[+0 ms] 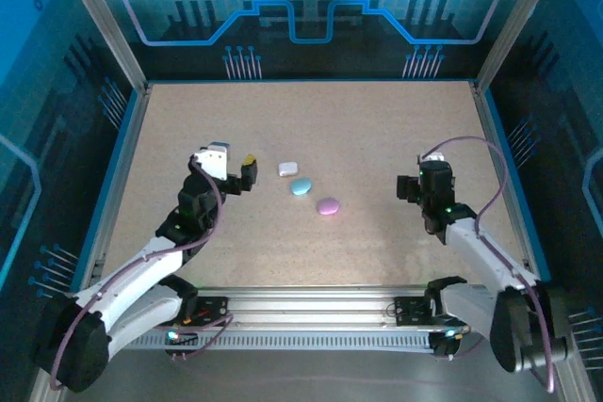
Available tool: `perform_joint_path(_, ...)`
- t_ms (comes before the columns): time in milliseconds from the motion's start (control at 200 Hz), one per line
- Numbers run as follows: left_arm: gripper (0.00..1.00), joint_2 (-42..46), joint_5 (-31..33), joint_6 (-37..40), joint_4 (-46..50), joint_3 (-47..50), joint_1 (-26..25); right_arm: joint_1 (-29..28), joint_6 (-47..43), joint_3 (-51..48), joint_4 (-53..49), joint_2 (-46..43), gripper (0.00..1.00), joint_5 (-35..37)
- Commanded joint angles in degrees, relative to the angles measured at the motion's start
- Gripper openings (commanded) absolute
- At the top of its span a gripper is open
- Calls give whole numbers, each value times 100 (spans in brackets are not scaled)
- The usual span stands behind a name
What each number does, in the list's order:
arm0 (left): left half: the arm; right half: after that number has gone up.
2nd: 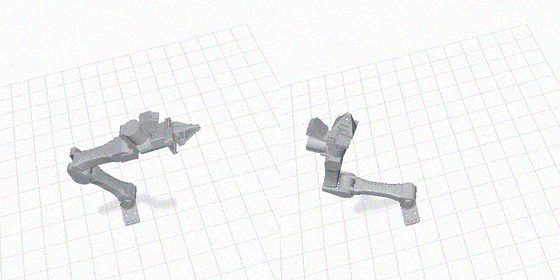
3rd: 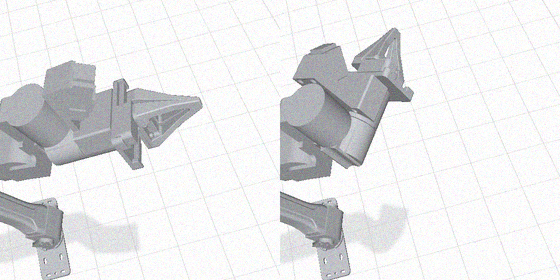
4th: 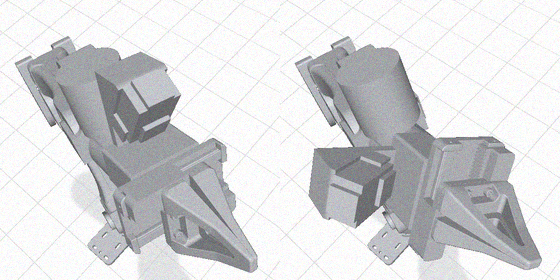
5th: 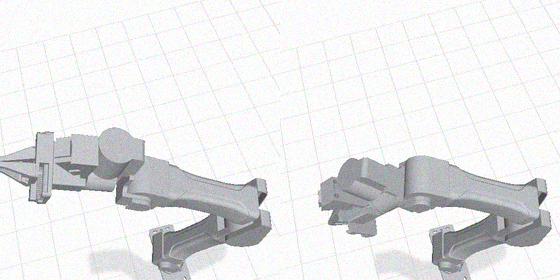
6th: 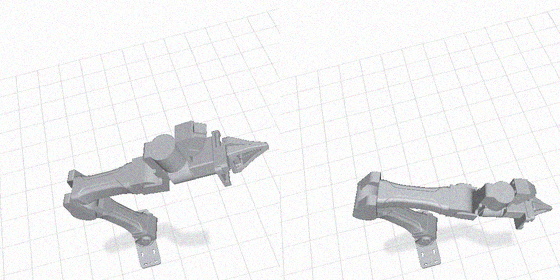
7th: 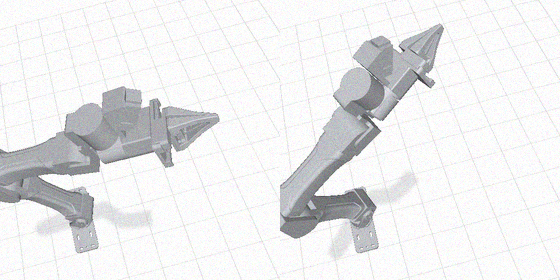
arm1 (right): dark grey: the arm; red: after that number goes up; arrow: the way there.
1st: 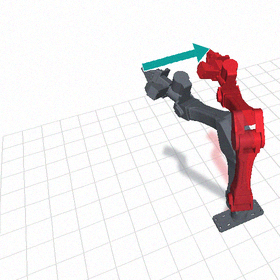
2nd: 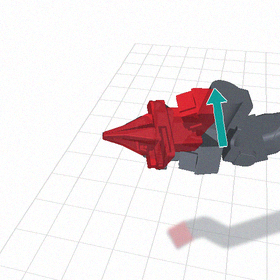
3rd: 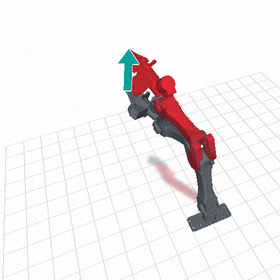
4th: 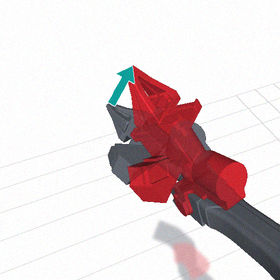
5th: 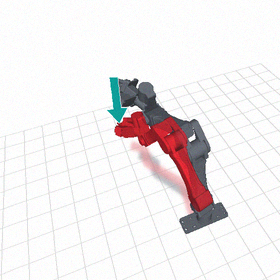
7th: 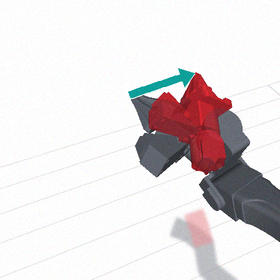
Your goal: Insert the wireless bluetooth earbuds into the charging case
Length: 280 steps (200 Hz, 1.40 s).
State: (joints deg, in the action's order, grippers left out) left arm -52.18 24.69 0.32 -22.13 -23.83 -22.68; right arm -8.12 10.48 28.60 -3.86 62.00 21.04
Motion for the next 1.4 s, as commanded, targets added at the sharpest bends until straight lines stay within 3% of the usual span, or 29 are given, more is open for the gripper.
perform_joint_path(0, 99, -36, 635, -27, 86, 178, 421, 117, -313, -59, 1327, 521, 90, -613)
perform_joint_path(125, 99, -95, 433, -159, 58, 308, 945, 135, -679, -11, 2244, 1274, 90, -1120)
perform_joint_path(340, 99, -631, 293, -18, -287, 382, 1288, 190, -1361, 95, 3565, 2005, 90, -1517)
perform_joint_path(455, 99, -1034, 108, 143, -932, 526, 1367, 498, -1200, -155, 4134, 2267, 90, -2059)
perform_joint_path(535, 99, -1277, -68, 248, -1524, 685, 1401, 636, -1178, -556, 5095, 2432, 91, -2442)
perform_joint_path(665, 99, -1903, -252, 378, -2539, 839, 1463, 546, -1107, -366, 4694, 2435, 100, -2015)
perform_joint_path(981, 99, -3998, -1304, 257, -5389, 1152, 1882, 502, -1122, -362, 4666, 2422, 100, -1884)
perform_joint_path(1101, 99, -3825, -787, -25, -4727, 922, 1956, 501, -1119, -363, 4662, 2422, 100, -1884)
perform_joint_path(1191, 99, -3668, -816, -267, -3280, 297, 2135, 490, -1122, -361, 4663, 2422, 100, -1884)
perform_joint_path(1396, 99, -3704, -808, -208, -3381, 325, 2070, 503, -1119, -368, 4666, 2422, 100, -1887)
